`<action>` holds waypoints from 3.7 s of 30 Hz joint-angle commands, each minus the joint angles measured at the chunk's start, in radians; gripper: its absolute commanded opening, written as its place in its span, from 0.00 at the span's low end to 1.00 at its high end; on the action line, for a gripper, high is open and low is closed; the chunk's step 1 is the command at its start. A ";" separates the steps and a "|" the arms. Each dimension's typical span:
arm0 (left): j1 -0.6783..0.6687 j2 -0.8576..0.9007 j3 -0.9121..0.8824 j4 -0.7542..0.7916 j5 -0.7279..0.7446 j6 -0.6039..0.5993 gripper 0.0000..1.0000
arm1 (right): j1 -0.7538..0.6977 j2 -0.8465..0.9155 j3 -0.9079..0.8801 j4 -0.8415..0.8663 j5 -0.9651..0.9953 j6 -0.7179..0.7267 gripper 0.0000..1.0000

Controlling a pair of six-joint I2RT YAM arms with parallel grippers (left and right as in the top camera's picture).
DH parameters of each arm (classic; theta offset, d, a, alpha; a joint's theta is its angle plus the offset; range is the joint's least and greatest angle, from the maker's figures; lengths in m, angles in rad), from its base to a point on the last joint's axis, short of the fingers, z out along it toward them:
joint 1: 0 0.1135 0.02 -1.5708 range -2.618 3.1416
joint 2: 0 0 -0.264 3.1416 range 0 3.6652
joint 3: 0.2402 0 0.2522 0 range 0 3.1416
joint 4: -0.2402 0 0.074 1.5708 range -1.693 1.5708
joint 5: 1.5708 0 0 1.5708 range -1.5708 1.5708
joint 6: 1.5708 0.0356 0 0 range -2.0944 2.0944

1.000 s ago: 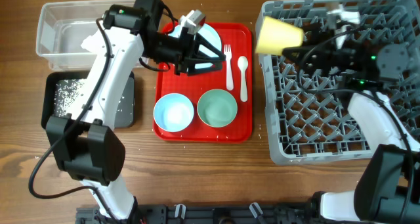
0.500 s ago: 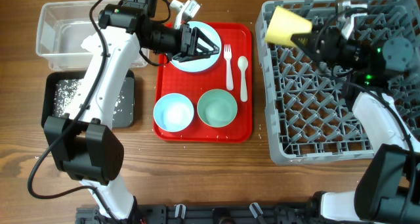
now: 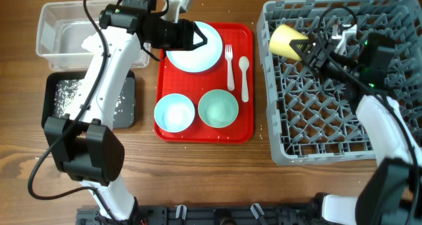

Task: Sort waste into correct bins and load items into the dishwasher rack
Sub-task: 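Lower the yellow cup upside down into the rack with the right gripper, then move the right gripper to the green bowl on the red tray and grasp it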

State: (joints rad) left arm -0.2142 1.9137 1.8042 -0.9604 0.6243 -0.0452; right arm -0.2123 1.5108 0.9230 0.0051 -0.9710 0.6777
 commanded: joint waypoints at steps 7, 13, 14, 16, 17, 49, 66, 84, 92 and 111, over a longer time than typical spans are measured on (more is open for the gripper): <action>0.003 -0.012 0.014 0.065 -0.103 0.013 0.57 | 0.072 -0.311 0.158 -0.657 0.517 -0.265 0.26; 0.003 -0.012 0.014 0.085 -0.156 0.012 0.57 | 0.203 -0.335 0.270 -1.075 0.700 -0.258 0.26; 0.003 -0.012 0.014 0.082 -0.172 0.012 0.57 | 0.220 -0.335 0.270 -1.153 0.725 -0.256 0.26; 0.003 -0.012 0.014 0.079 -0.197 0.012 0.57 | 0.239 -0.327 0.270 -1.260 0.756 -0.255 0.28; 0.003 -0.012 0.014 0.079 -0.208 0.012 0.57 | 0.247 -0.322 0.269 -1.310 0.766 -0.255 0.28; 0.003 -0.011 0.013 0.079 -0.225 0.012 0.64 | 0.253 -0.122 0.106 -1.249 0.831 -0.232 0.64; 0.003 -0.011 0.013 0.079 -0.225 0.012 0.66 | 0.253 -0.131 0.187 -1.268 0.789 -0.288 0.91; 0.003 -0.011 0.014 0.085 -0.226 0.012 0.78 | 0.354 -0.110 0.473 -0.987 0.589 -0.343 0.66; 0.003 -0.011 0.014 0.083 -0.398 -0.159 0.77 | 0.542 0.024 0.473 -0.885 0.731 -0.226 0.64; 0.070 -0.011 0.014 0.080 -0.525 -0.308 0.83 | 0.657 0.365 0.471 -0.818 0.795 -0.180 0.47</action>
State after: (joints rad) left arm -0.1787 1.9137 1.8042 -0.8814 0.1192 -0.3214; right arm 0.4435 1.8442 1.3804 -0.8047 -0.2012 0.4896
